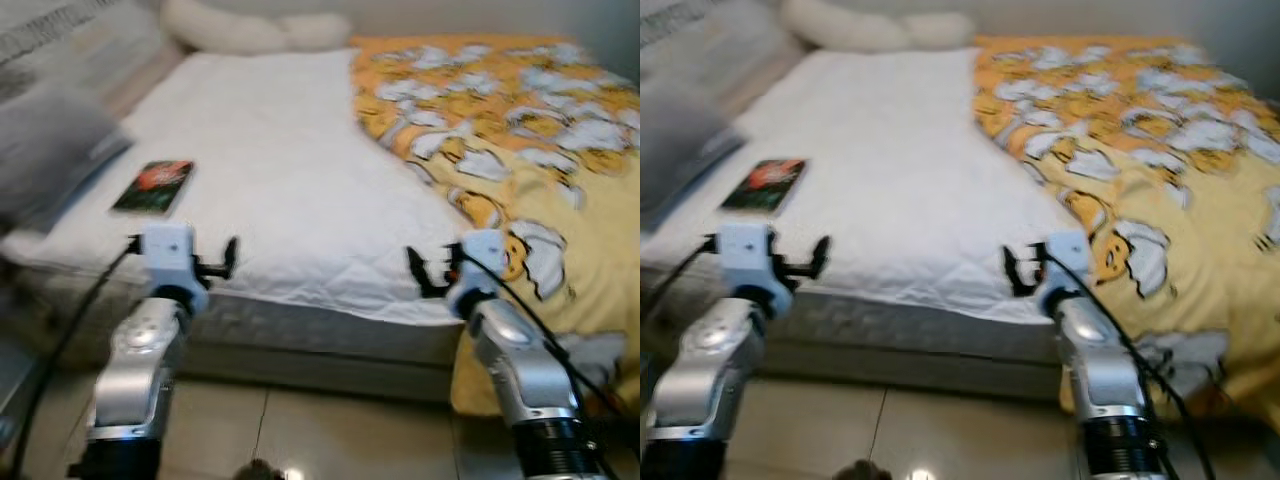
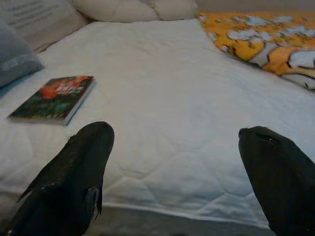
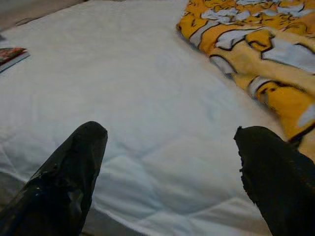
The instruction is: Clean up the room
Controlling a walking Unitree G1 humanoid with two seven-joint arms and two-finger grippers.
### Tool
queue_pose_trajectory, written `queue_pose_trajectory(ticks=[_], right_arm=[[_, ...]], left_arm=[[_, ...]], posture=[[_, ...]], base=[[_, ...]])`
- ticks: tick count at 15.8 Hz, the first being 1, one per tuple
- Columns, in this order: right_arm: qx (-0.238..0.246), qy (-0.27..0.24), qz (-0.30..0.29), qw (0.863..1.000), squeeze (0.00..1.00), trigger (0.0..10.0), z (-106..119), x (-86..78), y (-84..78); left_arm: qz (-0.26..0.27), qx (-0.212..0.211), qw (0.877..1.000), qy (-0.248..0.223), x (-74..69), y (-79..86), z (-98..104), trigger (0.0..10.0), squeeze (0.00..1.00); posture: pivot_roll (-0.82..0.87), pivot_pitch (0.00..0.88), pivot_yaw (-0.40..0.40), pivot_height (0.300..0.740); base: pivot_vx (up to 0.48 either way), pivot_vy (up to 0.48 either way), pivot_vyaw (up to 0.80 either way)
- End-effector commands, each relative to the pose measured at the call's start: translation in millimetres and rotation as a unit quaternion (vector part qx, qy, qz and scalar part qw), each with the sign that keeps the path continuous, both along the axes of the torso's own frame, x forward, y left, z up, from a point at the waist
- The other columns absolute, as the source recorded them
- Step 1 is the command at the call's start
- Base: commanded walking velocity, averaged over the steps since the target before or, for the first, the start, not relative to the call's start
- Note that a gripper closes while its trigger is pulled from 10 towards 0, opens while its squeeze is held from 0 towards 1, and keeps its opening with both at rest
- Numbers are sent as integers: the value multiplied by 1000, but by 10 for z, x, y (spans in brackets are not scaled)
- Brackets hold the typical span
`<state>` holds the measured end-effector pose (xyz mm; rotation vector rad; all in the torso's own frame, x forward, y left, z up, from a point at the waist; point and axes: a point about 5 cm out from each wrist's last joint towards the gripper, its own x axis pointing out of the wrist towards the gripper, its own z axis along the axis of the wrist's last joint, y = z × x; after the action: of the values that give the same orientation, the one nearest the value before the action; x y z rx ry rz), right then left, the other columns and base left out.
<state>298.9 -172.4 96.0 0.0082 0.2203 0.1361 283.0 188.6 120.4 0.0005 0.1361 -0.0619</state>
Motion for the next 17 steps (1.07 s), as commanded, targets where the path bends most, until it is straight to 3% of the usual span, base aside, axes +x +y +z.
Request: queue_pose_trajectory(ticks=[1,2,4,6,9,14,17], right_arm=[[3,-4,-9,1000,1000,10000,52,49,17],[-9,0,-3,1000,0,10000,48,58,12],[-19,1,6,1000,0,10000,51,72,21],[0,3,-2,1000,0,10000,62,81,33],[-8,10,1,1000,0,10000,5,28,-8],[-9,-4,-9,1000,0,10000,62,104,-77],[-7,-16,1,1000,0,10000,144,169,-54]], left_arm=[[18,-5,1000,-4,37,56,45,10000,1000],[10,0,1000,-13,48,45,67,10000,976],[5,0,1000,-23,60,30,82,10000,886],[-3,-18,999,-33,49,6,98,10000,886],[-21,-23,999,-37,7,-85,58,10000,890],[-34,-30,998,-46,53,-140,51,10000,890],[-35,-28,997,-55,106,-143,97,10000,890]], posture=[[-48,0,52,740],[-47,0,51,740],[-54,0,55,740],[-48,0,50,740],[-52,0,26,740],[-55,0,20,740],[-40,0,24,740]], base=[[0,0,0],[0,0,0],[0,0,0],[0,0,0],[286,0,-692],[314,0,-774],[320,0,0]])
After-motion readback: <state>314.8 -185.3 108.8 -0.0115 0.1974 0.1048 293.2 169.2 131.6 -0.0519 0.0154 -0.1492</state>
